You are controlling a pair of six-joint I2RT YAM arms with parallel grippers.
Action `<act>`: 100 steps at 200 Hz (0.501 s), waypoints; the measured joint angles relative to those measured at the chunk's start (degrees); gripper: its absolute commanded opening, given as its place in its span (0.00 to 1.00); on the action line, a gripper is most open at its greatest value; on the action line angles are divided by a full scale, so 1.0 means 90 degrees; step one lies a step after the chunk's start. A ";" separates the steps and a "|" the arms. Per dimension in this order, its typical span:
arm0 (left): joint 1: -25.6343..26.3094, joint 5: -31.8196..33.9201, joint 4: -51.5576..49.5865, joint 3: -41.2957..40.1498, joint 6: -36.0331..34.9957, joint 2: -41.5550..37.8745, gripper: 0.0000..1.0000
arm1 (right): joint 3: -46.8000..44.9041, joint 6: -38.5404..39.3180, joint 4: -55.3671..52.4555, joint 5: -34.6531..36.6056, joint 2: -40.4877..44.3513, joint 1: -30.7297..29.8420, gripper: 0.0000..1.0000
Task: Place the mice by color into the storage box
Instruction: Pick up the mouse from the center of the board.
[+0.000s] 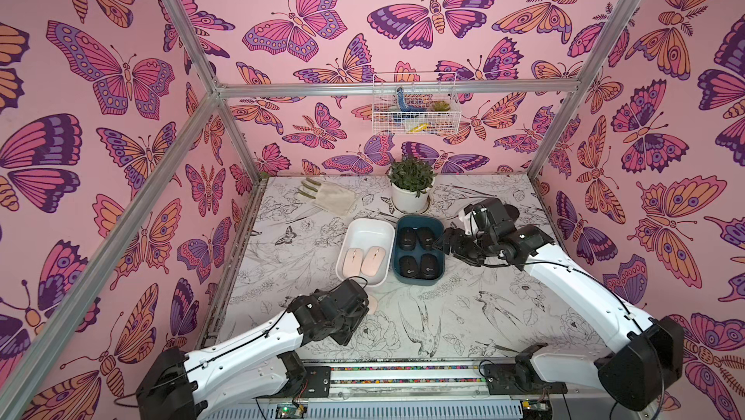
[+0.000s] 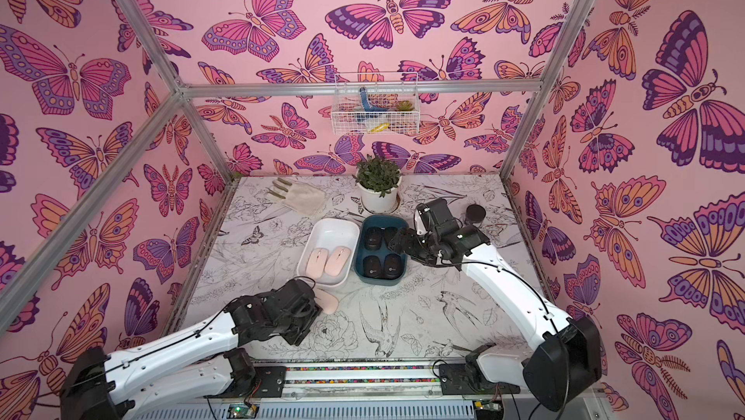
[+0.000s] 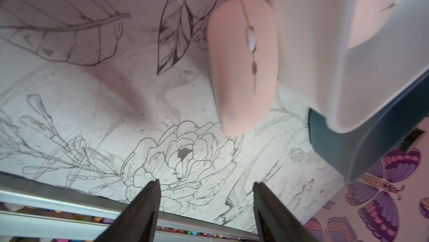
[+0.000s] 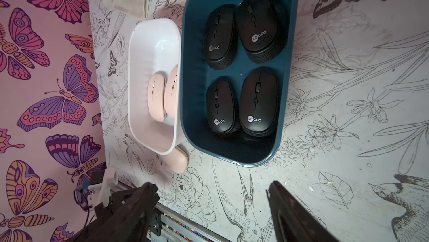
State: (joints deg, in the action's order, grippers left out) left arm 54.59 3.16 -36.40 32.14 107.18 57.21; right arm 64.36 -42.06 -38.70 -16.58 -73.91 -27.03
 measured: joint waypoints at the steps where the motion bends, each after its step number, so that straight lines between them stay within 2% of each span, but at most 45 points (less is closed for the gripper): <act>1: 0.0029 0.0015 0.0005 0.0002 0.0046 0.0039 0.76 | 0.0000 0.0007 0.0002 -0.0005 -0.0005 0.0000 0.80; 43: 0.0202 0.0291 0.0612 0.0092 0.1020 0.1445 0.82 | 0.0034 0.0206 0.0002 -0.0206 -0.0194 0.0000 0.80; 76: 0.0202 0.0527 0.0916 0.0743 0.1207 0.2453 0.84 | 0.0034 0.0304 0.0017 -0.0291 -0.0189 0.0000 0.80; 100: 0.0202 0.0600 0.1098 0.1047 0.1205 0.2834 0.85 | 0.0034 0.0347 0.0019 -0.0316 -0.0104 0.0000 0.80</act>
State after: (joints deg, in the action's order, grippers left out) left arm 56.40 8.56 -26.52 41.56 118.02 82.72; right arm 64.66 -38.94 -38.52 -19.42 -74.85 -27.03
